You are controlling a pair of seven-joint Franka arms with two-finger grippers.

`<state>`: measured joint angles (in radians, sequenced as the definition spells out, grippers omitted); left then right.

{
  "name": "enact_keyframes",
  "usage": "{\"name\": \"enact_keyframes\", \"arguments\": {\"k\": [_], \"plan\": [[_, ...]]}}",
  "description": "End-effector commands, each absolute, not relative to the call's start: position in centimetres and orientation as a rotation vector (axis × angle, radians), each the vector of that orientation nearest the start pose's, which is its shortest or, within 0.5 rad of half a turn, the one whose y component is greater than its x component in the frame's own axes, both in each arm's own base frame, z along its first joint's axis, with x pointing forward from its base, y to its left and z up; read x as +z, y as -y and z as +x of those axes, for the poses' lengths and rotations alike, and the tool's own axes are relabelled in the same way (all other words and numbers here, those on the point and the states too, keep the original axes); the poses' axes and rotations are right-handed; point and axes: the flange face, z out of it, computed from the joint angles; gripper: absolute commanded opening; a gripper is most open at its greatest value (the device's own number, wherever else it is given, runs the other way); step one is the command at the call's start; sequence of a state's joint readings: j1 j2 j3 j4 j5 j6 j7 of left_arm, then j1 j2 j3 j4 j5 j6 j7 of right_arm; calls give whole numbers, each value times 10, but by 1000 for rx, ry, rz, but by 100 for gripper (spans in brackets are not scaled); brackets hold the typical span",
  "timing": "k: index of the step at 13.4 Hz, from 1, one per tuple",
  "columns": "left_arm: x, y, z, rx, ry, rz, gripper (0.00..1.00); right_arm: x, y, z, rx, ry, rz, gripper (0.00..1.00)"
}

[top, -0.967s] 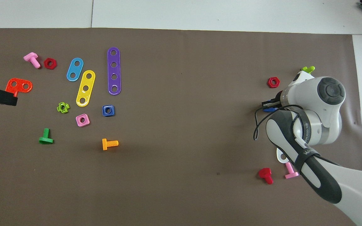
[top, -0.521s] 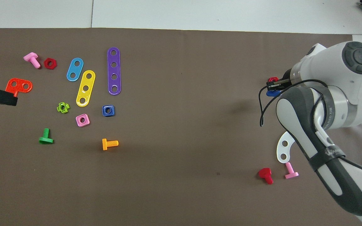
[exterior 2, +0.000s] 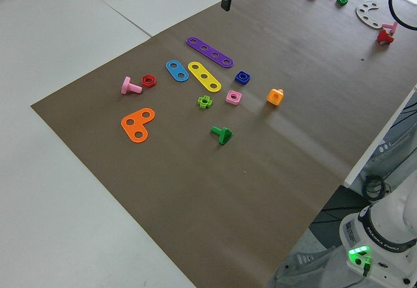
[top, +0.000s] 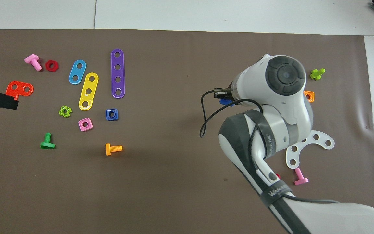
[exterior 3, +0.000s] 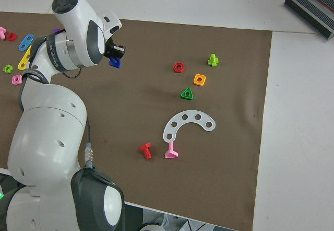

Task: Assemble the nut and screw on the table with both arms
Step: 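Carry the blue nut to the mat centre and set it down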

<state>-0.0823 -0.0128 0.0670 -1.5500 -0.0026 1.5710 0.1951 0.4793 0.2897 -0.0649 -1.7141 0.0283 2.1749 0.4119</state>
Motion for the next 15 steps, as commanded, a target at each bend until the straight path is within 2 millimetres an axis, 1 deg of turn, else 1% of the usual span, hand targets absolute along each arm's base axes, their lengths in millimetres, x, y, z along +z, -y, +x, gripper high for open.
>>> {"name": "enact_keyframes", "arguments": {"k": [1, 3, 5, 6, 7, 8, 9, 11, 14, 15], "plan": [[643, 6, 542, -36, -332, -3105, 100, 400, -309, 602, -274, -99, -3035, 0], [643, 6, 542, -38, -332, -3105, 100, 370, -360, 581, -259, -87, -3075, 0], [643, 6, 542, -38, -332, -3105, 100, 352, -399, 576, -320, -139, -3111, 0], [643, 6, 542, -38, -332, -3105, 100, 347, -403, 573, -338, -149, -3120, 0], [643, 6, 542, -38, -332, -3105, 100, 344, -402, 571, -333, -140, -3131, 0], [643, 6, 542, -36, -327, -3106, 100, 344, -399, 573, -335, -143, -3132, 0], [643, 7, 541, -38, -332, -3105, 100, 338, -395, 573, -326, -144, -3138, 0], [643, 9, 541, -34, -334, -3105, 100, 320, -390, 566, -336, -120, -3131, 0], [643, 10, 539, -24, -336, -3106, 100, 311, -389, 562, -334, -130, -3127, 0], [642, 13, 542, -48, -344, -3104, 100, 312, -389, 562, -334, -130, -3127, 4]]}}
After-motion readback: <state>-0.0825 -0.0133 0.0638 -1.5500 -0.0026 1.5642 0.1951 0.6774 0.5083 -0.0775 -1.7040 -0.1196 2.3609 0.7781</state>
